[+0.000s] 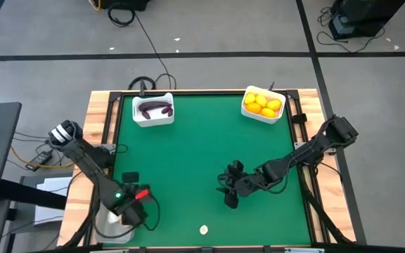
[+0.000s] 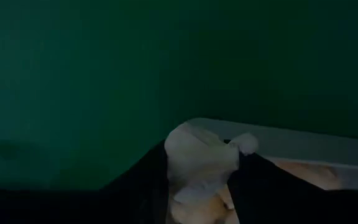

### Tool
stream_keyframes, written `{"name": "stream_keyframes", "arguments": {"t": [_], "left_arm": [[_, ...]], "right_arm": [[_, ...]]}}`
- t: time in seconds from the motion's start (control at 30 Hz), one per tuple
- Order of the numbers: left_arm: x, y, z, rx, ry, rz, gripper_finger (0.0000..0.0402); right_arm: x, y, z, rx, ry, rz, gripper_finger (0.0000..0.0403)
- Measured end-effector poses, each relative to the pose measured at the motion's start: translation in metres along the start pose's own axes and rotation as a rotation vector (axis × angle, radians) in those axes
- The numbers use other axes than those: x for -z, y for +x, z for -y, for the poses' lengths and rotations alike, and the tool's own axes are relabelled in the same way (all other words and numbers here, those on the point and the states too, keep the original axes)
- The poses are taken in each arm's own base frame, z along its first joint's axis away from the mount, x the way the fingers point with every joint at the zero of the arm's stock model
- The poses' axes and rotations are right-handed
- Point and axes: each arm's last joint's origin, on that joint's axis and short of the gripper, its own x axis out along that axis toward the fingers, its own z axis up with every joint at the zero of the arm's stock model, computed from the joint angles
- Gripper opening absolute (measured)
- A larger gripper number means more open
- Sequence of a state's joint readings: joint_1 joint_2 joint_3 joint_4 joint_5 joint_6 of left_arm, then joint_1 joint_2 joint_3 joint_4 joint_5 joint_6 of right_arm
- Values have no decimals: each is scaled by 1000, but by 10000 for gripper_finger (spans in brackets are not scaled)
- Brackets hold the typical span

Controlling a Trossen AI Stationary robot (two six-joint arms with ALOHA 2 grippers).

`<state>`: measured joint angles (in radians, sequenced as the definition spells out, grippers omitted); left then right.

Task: Sort produce into baskets
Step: Put the right white garlic into the gray bin

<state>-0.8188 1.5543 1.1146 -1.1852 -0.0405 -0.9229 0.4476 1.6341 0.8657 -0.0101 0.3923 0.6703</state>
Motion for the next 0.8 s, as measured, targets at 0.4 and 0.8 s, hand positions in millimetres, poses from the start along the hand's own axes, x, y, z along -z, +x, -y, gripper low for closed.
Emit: {"name": "stream_keyframes", "arguments": {"t": [0.4, 0.8], "left_arm": [[13, -17, 11, -34, 46, 40, 143], [19, -48, 18, -55, 115, 125, 143]], "right_arm": [[16, 4, 9, -81, 180, 47, 226], [19, 5, 11, -68, 200, 54, 225]]}}
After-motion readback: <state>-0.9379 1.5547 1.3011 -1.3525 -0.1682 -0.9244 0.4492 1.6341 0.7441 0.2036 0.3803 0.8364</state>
